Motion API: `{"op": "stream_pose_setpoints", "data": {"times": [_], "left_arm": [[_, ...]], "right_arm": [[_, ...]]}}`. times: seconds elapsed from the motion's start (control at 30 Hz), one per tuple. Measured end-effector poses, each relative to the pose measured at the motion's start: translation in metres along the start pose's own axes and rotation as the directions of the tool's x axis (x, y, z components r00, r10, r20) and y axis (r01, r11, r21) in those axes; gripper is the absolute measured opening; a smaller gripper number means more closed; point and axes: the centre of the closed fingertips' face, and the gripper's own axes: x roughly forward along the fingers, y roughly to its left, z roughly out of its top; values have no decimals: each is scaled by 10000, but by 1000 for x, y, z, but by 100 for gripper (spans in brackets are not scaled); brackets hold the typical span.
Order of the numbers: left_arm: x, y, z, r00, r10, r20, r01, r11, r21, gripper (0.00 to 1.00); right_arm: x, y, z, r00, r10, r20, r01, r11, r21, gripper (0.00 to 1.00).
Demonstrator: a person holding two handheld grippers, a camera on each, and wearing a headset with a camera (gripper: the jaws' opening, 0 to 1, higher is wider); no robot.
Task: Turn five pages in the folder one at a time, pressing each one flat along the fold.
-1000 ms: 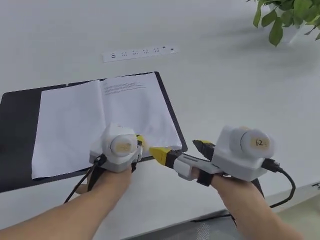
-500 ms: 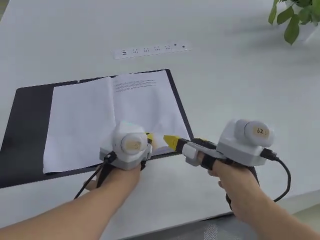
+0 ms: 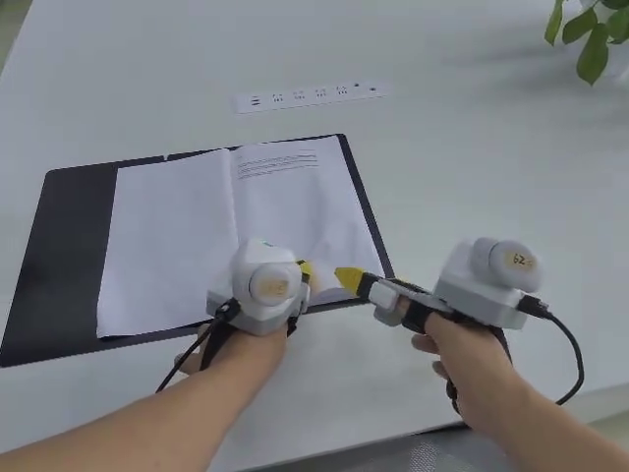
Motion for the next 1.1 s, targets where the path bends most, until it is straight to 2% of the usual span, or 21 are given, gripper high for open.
{"op": "stream_pose_setpoints", "data": {"times": [0.13, 0.2, 0.3, 0.33, 0.43, 0.5, 0.57, 0.67, 0.8, 0.87, 0.97, 1.1], "left_arm": [[0, 0, 0, 10000, -13, -2, 13, 10000, -15, 0], [0, 0, 0, 10000, 0, 5, 0, 10000, 11, 0], [0, 0, 0, 10000, 8, 9, -8, 10000, -15, 0], [0, 0, 0, 10000, -3, 13, 3, 10000, -35, 0], [0, 0, 0, 10000, -17, 1, 17, 10000, -8, 0], [0, 0, 0, 10000, -9, -19, 9, 10000, -8, 0], [0, 0, 0, 10000, -28, -28, 28, 10000, -84, 0], [0, 0, 1, 10000, -64, -62, 63, 9997, -222, 0], [-2, -1, 2, 9996, -246, -164, 234, 9974, -679, 1], [-7, 1, 1, 9991, -315, -271, 301, 9982, -519, 5], [-18, 2, 1, 9984, -435, -375, 415, 9978, -522, 12], [-37, 6, 7, 9983, -539, -234, 527, 9974, -485, 16]], "right_arm": [[2, -1, 1, 10000, 51, 49, -53, 9993, 379, 41], [2, -4, 1, 9999, -123, 16, 122, 9990, 436, 34], [3, -13, 3, 9993, -349, 157, 332, 9947, 975, 24], [3, -16, 2, 9989, -430, 165, 403, 9898, 1368, 21], [2, -24, 1, 9975, -671, 214, 627, 9844, 1645, 9], [1, -31, 1, 9953, -925, 294, 846, 9750, 2056, 0], [1, -32, 1, 9955, -881, 345, 776, 9689, 2350, 0], [0, -28, 2, 9948, -927, 426, 805, 9696, 2309, 0], [-5, -21, 9, 9943, -807, 696, 639, 9740, 2175, 0], [-8, -16, 12, 9944, -721, 769, 546, 9764, 2091, 0], [-12, -1, 20, 9942, -347, 1021, 150, 9821, 1875, 0], [-18, 24, 30, 9897, 283, 1405, -537, 9821, 1803, 0]]}}
